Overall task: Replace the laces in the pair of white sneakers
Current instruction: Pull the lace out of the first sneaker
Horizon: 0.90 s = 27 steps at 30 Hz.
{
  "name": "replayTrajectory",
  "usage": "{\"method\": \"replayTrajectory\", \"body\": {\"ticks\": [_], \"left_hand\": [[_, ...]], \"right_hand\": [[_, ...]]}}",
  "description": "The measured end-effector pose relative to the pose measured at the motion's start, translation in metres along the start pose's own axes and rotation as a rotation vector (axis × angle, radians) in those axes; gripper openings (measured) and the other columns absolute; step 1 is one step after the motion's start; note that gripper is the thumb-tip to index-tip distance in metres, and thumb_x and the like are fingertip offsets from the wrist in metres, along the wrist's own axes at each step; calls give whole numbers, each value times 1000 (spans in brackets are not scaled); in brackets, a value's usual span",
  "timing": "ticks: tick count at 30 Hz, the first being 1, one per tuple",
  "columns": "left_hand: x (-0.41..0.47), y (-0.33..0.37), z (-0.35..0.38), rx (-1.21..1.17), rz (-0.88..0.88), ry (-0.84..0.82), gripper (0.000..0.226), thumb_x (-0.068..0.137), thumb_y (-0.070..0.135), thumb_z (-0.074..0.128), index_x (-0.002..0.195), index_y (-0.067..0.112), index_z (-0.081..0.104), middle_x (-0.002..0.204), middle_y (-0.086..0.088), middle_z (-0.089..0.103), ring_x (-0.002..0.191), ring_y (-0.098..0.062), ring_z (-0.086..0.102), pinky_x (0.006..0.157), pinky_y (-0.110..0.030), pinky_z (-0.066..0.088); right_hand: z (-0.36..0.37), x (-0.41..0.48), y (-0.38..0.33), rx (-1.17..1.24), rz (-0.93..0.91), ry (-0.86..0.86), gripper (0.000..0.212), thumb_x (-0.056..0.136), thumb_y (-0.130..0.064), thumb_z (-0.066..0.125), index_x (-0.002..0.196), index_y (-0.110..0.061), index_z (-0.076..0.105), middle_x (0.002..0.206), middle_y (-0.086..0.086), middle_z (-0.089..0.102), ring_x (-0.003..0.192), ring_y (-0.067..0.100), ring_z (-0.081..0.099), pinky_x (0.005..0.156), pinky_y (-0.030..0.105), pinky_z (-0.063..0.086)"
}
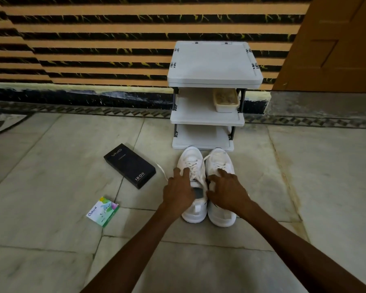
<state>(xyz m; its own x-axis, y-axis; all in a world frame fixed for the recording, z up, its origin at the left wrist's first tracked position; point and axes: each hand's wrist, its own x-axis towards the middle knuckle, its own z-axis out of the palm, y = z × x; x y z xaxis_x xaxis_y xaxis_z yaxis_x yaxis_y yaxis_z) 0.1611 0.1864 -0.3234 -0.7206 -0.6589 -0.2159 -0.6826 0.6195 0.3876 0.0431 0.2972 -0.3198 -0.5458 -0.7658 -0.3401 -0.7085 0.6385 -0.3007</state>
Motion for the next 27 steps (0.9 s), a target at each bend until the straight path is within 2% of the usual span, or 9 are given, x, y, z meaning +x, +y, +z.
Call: {"method": "replayTrajectory", "body": {"ticks": [3, 7, 12, 16, 18, 20, 22, 24, 27], "left_hand": [[4, -2, 1, -84, -45, -69, 64, 90, 23, 59, 145, 22, 26, 132, -13, 39, 110, -34, 54, 90, -41, 48], [5, -12, 1, -146, -41, -75, 62, 90, 24, 58, 144, 26, 29, 125, -14, 45, 107, -34, 54, 89, -39, 48], [-1, -17, 7, -138, -31, -39, 58, 92, 23, 55, 145, 28, 31, 124, -13, 47, 107, -33, 55, 86, -36, 45], [-8, -13, 7, -87, -48, -52, 57, 93, 25, 54, 144, 26, 30, 128, -11, 44, 109, -32, 54, 87, -37, 47], [-10, -10, 5, 34, -34, -3, 54, 91, 28, 57, 140, 23, 35, 134, -8, 37, 114, -28, 50, 88, -37, 48], [-9, -7, 1, 148, 4, 111, 49, 87, 30, 61, 132, 21, 44, 135, -6, 36, 113, -24, 47, 84, -33, 47], [-8, -4, -3, 137, 3, 176, 41, 87, 29, 63, 125, 18, 51, 126, -6, 42, 107, -22, 51, 77, -30, 46], [-8, 0, -5, 58, -25, 170, 38, 90, 27, 62, 124, 16, 51, 120, -8, 50, 104, -24, 57, 77, -31, 48], [-10, 2, -2, -5, -17, 170, 42, 92, 27, 59, 131, 13, 47, 119, -11, 56, 106, -27, 60, 85, -33, 52]], "right_hand": [[7, -3, 8, -8, -18, 31, 53, 94, -41, 49, 145, -34, 39, 159, 10, 22, 145, 31, 23, 112, 46, 34], [14, -6, 20, 35, 15, 68, 51, 95, -41, 46, 145, -34, 40, 154, 5, 36, 148, 26, 17, 111, 48, 35], [2, -6, 43, 40, 38, 105, 54, 90, -43, 52, 143, -33, 45, 152, 6, 41, 145, 25, 26, 108, 45, 39], [-9, -11, 49, -78, 68, 96, 54, 89, -45, 55, 141, -35, 46, 160, 4, 23, 146, 32, 22, 116, 46, 26], [-12, -17, 41, -196, 70, 216, 48, 87, -41, 59, 135, -34, 53, 158, 2, 28, 146, 36, 16, 116, 48, 19], [-17, -19, 27, -138, -8, 382, 37, 84, -31, 64, 120, -24, 66, 138, 6, 53, 133, 35, 39, 107, 40, 33], [-20, -18, 8, 126, -66, 371, 24, 84, -27, 65, 105, -17, 72, 105, 6, 70, 103, 27, 62, 85, 31, 47], [-17, -15, -13, 236, -50, 223, 27, 85, -36, 69, 101, -15, 72, 95, 6, 71, 90, 23, 67, 77, 29, 52], [-4, -10, -35, 57, -31, 145, 44, 83, -54, 66, 101, -13, 67, 96, 7, 69, 87, 23, 66, 76, 29, 51]]}}
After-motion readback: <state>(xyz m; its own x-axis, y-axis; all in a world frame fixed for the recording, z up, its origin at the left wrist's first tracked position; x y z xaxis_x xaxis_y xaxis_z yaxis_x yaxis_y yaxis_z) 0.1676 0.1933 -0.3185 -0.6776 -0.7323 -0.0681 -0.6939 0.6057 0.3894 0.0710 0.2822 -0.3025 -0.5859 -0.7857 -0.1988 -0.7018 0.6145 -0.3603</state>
